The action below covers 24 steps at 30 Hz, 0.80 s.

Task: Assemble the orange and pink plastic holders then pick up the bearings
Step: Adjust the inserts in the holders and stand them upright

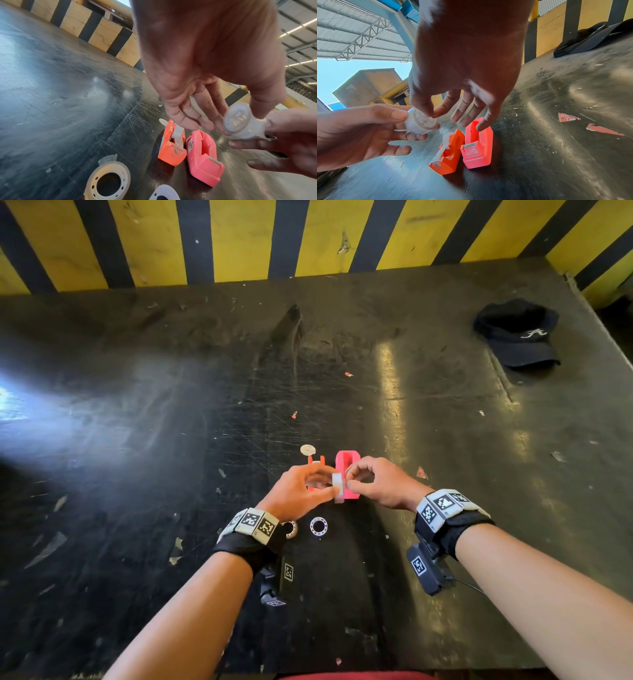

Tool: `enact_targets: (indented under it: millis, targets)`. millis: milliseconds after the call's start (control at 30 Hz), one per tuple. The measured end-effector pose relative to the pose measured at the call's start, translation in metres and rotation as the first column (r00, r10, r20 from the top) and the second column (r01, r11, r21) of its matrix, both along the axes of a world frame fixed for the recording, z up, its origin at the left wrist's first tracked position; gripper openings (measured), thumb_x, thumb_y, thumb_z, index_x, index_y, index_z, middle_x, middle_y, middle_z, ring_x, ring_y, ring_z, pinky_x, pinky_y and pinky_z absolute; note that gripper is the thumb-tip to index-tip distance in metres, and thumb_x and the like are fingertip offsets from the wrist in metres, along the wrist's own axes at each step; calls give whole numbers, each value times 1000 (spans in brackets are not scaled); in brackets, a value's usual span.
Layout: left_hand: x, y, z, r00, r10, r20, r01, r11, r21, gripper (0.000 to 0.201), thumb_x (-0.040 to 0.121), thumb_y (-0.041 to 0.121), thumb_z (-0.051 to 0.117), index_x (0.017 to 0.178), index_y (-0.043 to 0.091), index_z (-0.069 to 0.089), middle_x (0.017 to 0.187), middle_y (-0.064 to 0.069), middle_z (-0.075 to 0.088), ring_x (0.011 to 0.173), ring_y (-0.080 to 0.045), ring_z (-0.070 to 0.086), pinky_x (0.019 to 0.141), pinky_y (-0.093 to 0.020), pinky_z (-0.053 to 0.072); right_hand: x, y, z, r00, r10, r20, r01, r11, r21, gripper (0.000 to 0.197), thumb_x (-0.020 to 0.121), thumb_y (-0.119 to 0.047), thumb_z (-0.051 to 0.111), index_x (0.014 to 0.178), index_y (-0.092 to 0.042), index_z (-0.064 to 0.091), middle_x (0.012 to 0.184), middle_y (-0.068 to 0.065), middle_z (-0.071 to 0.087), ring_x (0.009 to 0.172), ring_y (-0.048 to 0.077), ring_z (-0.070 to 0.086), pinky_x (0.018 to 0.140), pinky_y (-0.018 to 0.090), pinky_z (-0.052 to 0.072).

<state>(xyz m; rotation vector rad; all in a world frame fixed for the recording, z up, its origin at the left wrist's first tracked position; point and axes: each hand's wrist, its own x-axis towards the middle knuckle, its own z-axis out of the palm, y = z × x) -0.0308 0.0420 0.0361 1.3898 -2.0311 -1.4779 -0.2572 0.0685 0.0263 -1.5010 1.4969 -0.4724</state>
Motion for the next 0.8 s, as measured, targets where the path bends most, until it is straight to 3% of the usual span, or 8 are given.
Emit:
enact_targets:
  millis: [100,233,367,600,733,800]
  targets:
    - [0,-1,1,1000,-5,8,5,1000,-13,34,88,25,79,121,24,73,110,9,78,103,3,72,85,-5,51,2,-1,-1,1000,-7,3,7,1000,-1,9,90,-20,76,98,-15,76,106,-1,72,99,15,69,90,29,52]
    - [2,-2,2,1000,-23,12,23,1000,-10,34,87,28,78,121,26,73,111,10,78,106,0,72,95,-16,53,1,0,-1,1000,-4,7,4,1000,4,12,90,-21,77,99,-14,76,107,-1,71,99,13,68,88,26,51]
    - [1,-2,3,999,-34,15,34,999,-4,33,88,28,78,121,25,73,111,10,77,107,-1,72,92,-14,51,0,0,-1,1000,-14,5,14,1000,12,12,89,-22,78,99,-14,77,108,0,72,101,16,69,93,32,55]
    - [-1,-4,3,998,-51,24,51,999,-3,33,88,28,78,120,23,73,107,12,76,100,4,71,85,-8,51,-2,0,-3,1000,-23,20,22,999,39,12,88,-23,79,97,-15,78,105,0,73,98,17,71,90,35,57]
    - [-3,-6,1,999,-18,35,18,1000,-12,27,87,26,78,114,24,76,97,16,75,97,-3,73,85,-11,50,-3,-2,-7,996,-76,55,72,994,78,5,86,-25,75,88,-23,79,98,0,77,92,17,71,90,37,55]
    - [-3,-8,1,999,0,38,1,1000,-19,26,85,25,79,111,25,76,95,15,76,95,-5,74,84,-12,51,-6,-5,-10,991,-128,27,126,990,62,11,87,-17,70,89,-25,78,100,-2,76,95,18,70,91,35,56]
